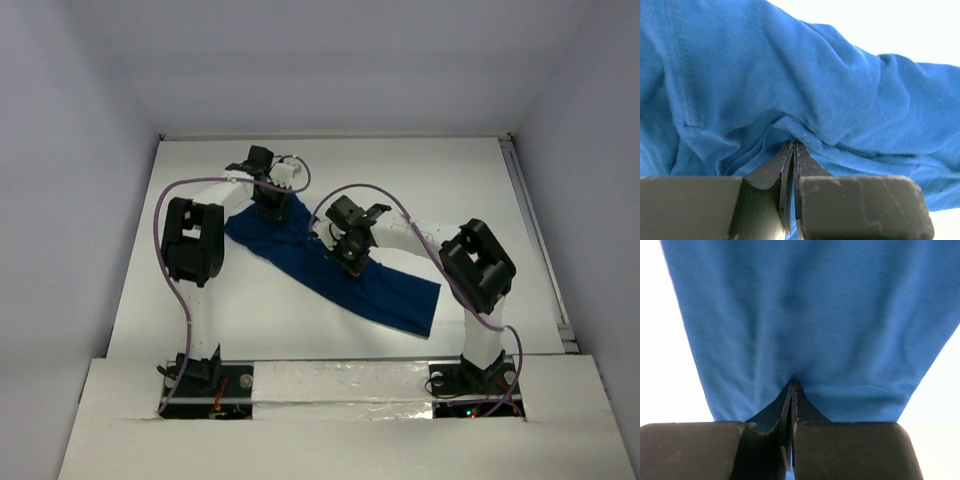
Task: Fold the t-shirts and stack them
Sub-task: Rotate the tshirt 90 degrees
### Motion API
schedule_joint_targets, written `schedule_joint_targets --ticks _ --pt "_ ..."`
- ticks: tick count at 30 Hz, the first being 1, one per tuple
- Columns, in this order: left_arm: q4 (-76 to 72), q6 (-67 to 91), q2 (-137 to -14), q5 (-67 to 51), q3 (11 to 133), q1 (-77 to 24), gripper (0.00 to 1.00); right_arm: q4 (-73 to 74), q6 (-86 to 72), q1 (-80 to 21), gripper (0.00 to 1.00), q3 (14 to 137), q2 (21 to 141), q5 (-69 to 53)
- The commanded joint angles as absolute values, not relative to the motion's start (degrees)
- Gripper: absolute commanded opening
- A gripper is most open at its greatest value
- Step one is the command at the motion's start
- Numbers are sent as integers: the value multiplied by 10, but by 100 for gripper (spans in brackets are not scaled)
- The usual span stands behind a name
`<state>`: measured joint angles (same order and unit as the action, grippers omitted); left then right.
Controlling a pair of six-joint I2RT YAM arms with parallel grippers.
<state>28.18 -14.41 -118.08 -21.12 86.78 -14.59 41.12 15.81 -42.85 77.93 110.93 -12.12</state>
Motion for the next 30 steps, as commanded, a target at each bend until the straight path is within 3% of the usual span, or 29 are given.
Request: schedule_joint_targets --ticks 1,7,12,22,26,30 --pt "332 -119 -1217 -210 980 -146 0 403 143 -435 0 829 1128 -148" --pt "438 -108 -1363 -290 1214 -141 0 424 143 -446 0 909 1175 -172" --pt "489 -117 -1422 -304 1310 -141 0 440 142 -451 0 952 1185 -154" --pt "336 -168 -1127 -284 990 -135 0 392 139 -451 0 850 1058 -32" --pt "292 -181 -1014 -272 870 -135 0 422 153 -451 0 820 1059 14" --pt "258 -188 -951 -255 805 -135 0 460 167 -451 0 803 1083 -19"
